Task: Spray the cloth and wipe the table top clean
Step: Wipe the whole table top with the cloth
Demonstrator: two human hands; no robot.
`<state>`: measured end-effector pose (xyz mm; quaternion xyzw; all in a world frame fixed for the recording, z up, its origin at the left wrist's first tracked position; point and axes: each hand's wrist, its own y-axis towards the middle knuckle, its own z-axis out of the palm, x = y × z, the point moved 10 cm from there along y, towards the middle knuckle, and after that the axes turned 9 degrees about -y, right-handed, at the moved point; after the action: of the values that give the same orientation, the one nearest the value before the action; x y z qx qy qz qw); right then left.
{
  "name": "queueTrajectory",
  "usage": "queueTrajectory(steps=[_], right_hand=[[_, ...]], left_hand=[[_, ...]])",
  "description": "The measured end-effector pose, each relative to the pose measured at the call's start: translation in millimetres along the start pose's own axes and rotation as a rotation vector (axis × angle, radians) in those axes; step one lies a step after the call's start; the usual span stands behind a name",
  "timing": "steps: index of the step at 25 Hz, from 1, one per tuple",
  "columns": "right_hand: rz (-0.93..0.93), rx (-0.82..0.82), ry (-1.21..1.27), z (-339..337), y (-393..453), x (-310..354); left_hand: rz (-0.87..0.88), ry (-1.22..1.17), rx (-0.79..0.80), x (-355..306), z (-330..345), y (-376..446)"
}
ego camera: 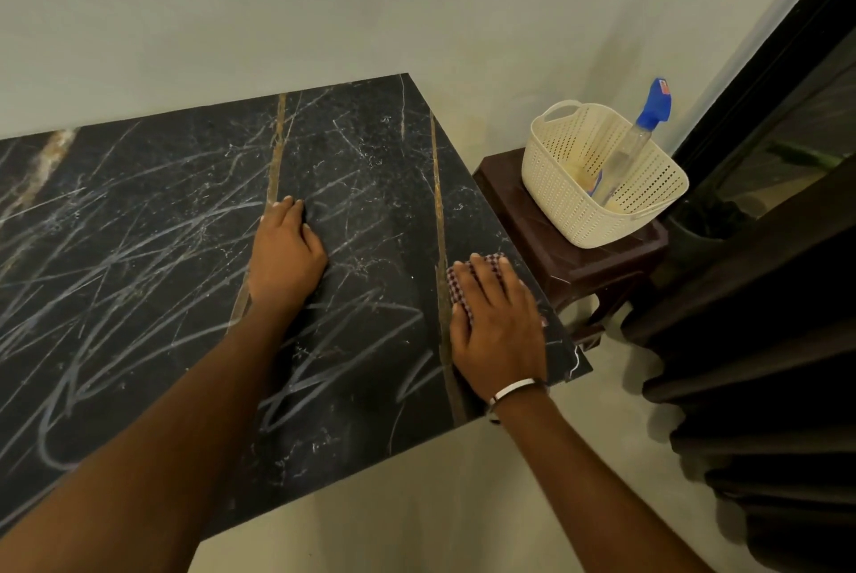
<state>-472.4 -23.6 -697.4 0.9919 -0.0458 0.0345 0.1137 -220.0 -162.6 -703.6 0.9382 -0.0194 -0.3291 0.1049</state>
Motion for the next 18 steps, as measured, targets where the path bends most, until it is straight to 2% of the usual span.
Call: queueTrajectory(steps=[3,6,11,13,18], right_hand=[[-0.066,0.016,0.026,2,-15,20],[-0.124,0.029,0.015,2,-17,4],[0.041,0.025,-0.050,-3,-18,-54],[0.056,0.023,-0.056,-5,-21,-46],[-0.075,0.007,-0.005,-5,-40,-9]], left_hand=[[0.003,0.010,-0.012,-2,-2,-9],[0.005,0.017,0.002,-3,-3,-20],[-0.002,0.018,-0.007,-2,-6,-32],[-0.005,0.011,-0.012,-4,-7,-36],[-0.007,0.020,-0.028,-7,-10,-47]])
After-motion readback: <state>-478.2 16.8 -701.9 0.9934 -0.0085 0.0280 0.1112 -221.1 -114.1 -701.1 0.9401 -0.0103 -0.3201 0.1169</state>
